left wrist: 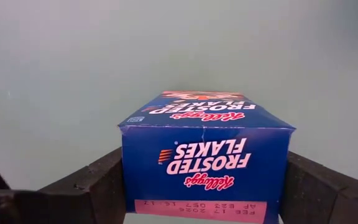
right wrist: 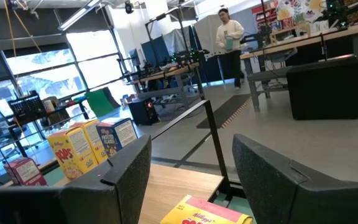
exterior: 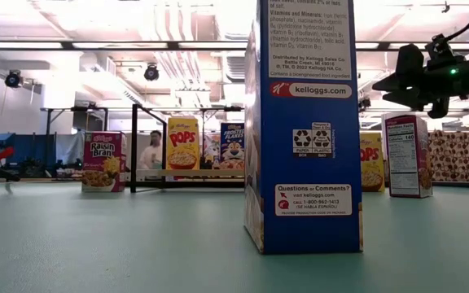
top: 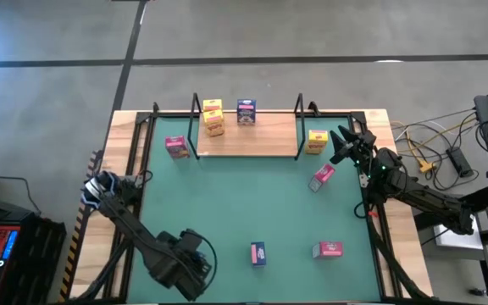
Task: Stack cereal on shelf
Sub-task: Put the left blue cereal box on the shelf aligned with the other blue cereal box
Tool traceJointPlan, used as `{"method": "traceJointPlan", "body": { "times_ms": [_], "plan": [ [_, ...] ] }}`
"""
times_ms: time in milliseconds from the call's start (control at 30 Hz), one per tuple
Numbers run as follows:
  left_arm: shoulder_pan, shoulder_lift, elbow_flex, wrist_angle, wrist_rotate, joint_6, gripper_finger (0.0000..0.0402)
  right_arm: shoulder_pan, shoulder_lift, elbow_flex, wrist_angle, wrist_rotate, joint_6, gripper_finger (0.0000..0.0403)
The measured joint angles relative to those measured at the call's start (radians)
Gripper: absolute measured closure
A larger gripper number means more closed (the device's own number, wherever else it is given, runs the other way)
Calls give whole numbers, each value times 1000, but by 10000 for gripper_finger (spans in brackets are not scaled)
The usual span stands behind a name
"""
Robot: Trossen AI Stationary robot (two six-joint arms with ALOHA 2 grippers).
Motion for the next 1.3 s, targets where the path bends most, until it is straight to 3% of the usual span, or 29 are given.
{"method": "traceJointPlan", "body": {
  "times_ms": [367, 833, 1133, 1300],
  "plan": [
    [104, -25, 0, 1, -56, 212, 104, 0, 0, 0, 0, 0, 0, 188],
    [337, -62, 0, 67, -64, 555, 104, 0, 0, 0, 0, 0, 0, 188],
    [519, -63, 0, 119, -60, 786, 104, 0, 0, 0, 0, 0, 0, 188],
    [596, -63, 0, 144, 2, 868, 104, 0, 0, 0, 0, 0, 0, 188]
  ]
}}
